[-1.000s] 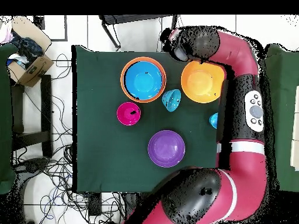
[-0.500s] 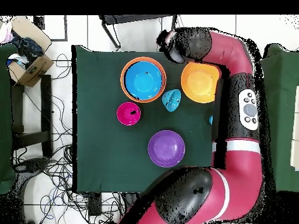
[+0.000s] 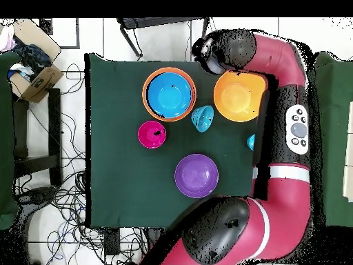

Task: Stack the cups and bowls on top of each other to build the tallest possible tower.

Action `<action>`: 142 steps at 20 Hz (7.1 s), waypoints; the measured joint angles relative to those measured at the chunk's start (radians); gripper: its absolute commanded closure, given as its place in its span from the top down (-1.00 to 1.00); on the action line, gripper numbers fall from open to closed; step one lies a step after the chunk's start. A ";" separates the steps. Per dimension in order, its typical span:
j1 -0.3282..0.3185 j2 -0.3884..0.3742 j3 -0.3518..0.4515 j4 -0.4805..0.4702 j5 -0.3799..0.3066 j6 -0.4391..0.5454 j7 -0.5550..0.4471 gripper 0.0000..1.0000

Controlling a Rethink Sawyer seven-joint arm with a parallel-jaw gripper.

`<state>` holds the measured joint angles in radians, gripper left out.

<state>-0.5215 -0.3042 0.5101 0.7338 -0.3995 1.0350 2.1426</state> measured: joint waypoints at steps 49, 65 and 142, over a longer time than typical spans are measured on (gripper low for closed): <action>-0.080 0.060 -0.013 0.149 -0.004 -0.141 -0.019 1.00; -0.082 0.077 -0.014 0.157 -0.011 -0.141 -0.019 1.00; -0.081 -0.163 -0.034 0.165 -0.032 0.059 -0.025 -1.00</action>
<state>-0.6022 -0.4673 0.4761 0.8987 -0.4319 1.0944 2.1176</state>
